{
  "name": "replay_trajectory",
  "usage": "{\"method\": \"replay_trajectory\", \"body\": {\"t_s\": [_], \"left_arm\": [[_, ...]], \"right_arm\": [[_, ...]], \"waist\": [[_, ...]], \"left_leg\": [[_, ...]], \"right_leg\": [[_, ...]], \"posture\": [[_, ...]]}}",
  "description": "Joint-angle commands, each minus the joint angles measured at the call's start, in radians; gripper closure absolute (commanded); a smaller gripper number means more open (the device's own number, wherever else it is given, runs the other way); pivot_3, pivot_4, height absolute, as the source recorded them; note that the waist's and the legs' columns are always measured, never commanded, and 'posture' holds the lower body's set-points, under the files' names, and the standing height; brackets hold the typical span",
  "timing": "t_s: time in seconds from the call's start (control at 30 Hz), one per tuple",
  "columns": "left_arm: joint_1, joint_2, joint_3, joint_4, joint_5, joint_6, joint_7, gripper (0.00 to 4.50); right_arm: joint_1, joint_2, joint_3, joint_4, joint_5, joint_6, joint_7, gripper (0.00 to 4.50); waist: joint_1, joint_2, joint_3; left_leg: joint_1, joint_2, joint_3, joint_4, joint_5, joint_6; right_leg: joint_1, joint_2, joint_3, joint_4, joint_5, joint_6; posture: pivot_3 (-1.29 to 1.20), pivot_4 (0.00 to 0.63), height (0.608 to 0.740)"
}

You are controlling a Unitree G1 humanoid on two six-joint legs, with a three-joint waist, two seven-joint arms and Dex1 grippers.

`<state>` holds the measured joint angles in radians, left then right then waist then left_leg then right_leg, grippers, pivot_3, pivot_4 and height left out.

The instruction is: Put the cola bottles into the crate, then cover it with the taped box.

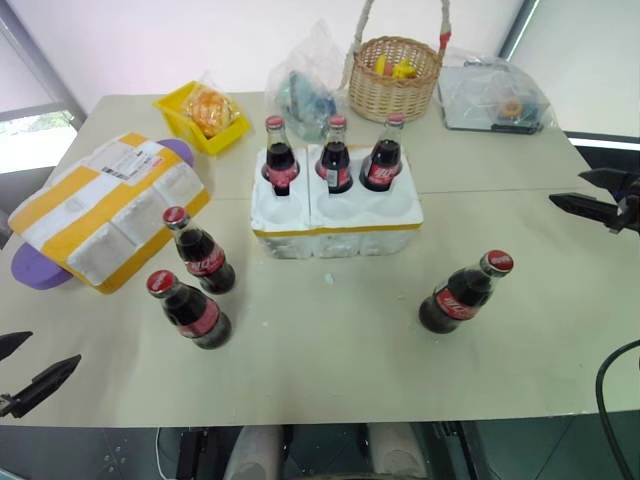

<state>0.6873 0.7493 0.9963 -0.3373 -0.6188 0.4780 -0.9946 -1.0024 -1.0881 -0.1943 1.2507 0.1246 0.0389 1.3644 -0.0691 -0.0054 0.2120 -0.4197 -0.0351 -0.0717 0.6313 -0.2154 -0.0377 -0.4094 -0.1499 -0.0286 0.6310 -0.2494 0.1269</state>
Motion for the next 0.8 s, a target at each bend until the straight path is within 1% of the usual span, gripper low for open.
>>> {"method": "replay_trajectory", "body": {"t_s": [0.03,0.1,0.27,0.47,0.57,0.7,0.8], "left_arm": [[-0.026,0.019,0.024,0.004,-0.017,0.003,0.001,0.02],[-0.036,0.027,0.022,0.001,-0.024,0.009,-0.011,0.02],[-0.077,0.089,0.037,0.0,-0.093,0.066,-0.072,0.02],[-0.079,0.136,-0.016,-0.055,-0.093,0.07,-0.151,0.02],[-0.101,0.143,-0.035,-0.079,-0.104,0.079,-0.157,0.02],[-0.141,0.15,-0.1,-0.137,-0.108,0.083,-0.16,0.02],[-0.183,0.157,-0.15,-0.164,-0.115,0.095,-0.151,0.02]], "right_arm": [[-0.026,-0.013,-0.018,-0.016,0.006,-0.019,-0.013,0.0],[-0.042,-0.016,-0.013,-0.018,-0.001,-0.019,-0.018,0.0],[-0.145,-0.031,0.02,-0.03,-0.022,0.011,0.051,0.0],[-0.31,0.001,0.093,-0.1,-0.023,0.091,0.241,0.0],[-0.342,0.012,0.168,-0.184,0.052,0.16,0.25,0.0],[-0.319,-0.019,0.291,-0.447,0.312,0.356,0.25,0.0],[-0.298,-0.038,0.329,-0.59,0.442,0.449,0.25,0.0]], "waist": [[0.0,0.0,0.0],[0.0,0.0,0.0],[-0.001,0.0,0.0],[-0.004,0.002,0.001],[-0.002,0.002,0.001],[0.0,0.002,0.001],[0.004,0.002,0.001]], "left_leg": [[0.0,0.0,0.0,0.0,0.0,0.0],[0.0,0.0,0.0,0.0,0.0,0.0],[0.002,0.0,0.002,0.0,0.0,0.0],[0.002,0.001,0.004,-0.001,0.0,0.0],[0.003,0.001,0.005,-0.001,0.0,0.0],[0.003,0.001,0.005,-0.002,0.0,0.0],[0.003,0.001,0.005,-0.001,0.0,0.0]], "right_leg": [[0.0,0.0,0.0,0.0,0.0,0.0],[0.0,0.0,0.0,0.0,0.0,0.0],[0.0,0.0,0.002,0.001,0.0,0.0],[0.0,0.0,0.004,0.001,0.0,0.0],[-0.001,0.001,0.005,0.001,0.0,0.0],[-0.001,0.0,0.006,0.001,0.0,0.0],[-0.001,0.001,0.006,0.001,0.0,0.0]], "posture": [[0.0,0.15,0.737],[0.0,0.15,0.737],[0.0,0.15,0.737],[0.0,0.15,0.737],[0.0,0.15,0.737],[0.0,0.15,0.737],[0.0,0.15,0.737]]}}
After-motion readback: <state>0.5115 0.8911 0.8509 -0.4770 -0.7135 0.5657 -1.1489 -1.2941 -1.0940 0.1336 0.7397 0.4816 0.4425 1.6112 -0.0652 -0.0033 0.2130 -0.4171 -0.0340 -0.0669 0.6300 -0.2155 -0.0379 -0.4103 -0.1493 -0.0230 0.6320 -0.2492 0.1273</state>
